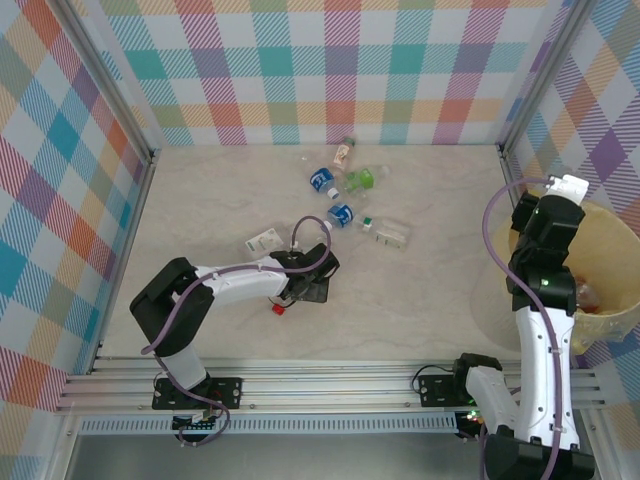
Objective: Put the plastic bottles in the bin
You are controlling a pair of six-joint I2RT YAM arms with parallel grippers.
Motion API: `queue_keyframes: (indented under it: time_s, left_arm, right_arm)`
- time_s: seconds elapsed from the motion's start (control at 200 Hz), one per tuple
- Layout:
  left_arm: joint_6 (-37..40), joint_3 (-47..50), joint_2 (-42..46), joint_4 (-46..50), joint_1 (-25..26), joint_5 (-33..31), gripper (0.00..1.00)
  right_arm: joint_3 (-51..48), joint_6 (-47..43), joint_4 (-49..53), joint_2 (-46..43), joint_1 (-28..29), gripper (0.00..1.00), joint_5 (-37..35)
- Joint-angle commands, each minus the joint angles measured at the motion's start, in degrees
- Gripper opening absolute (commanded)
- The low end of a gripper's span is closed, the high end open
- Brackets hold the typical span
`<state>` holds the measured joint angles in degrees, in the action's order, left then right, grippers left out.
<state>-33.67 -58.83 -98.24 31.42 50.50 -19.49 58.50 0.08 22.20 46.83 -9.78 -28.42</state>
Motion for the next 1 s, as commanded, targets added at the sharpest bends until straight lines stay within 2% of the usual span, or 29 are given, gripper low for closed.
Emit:
queue_keyframes:
  time_s: [0.0, 0.31, 0.42, 0.6, 0.64, 0.69, 0.85, 0.995]
  left_arm:
    - [-0.79, -0.63, -0.47, 1.63, 0.08, 1.11, 1.00]
    - [-0.19, 0.57, 0.46, -0.13, -0.69, 3.34, 1.00]
    - [-0.04, 2.06, 1.74, -1.49, -1.09, 4.13, 1.00]
    - [2.52, 4.96, 4.64, -4.48, -1.89, 6.67, 1.00]
    - [3.34, 5.52, 5.17, -4.93, -2.06, 7.37, 1.00]
    - [4.31, 6.20, 5.87, -5.58, -2.31, 8.48, 1.00]
    - [7.17, 8.05, 7.68, -6.84, -3.08, 10.76, 0.99]
    - [7.66, 8.02, 7.17, -6.20, -3.17, 9.39, 0.95]
  right_arm:
    - [0.28, 3.31, 1.49, -0.54, -0.34, 0.69, 1.56]
    - [3.30, 3.48, 4.24, -1.10, -0.34, 0.78, 7.07]
    - [5.26, 4.66, 5.14, -1.34, -0.33, 0.81, 11.33]
    - [5.92, 6.58, 2.32, -3.55, -0.30, 0.88, 24.57]
    - [5.92, 6.82, 1.59, -3.92, -0.32, 0.91, 28.23]
    - [5.92, 6.95, 0.69, -4.11, -0.29, 1.00, 33.62]
    - [5.75, 9.05, -2.44, -2.39, -0.24, 1.00, 50.62]
    - [5.67, 12.13, -4.60, -0.18, 1.31, 1.00, 58.67]
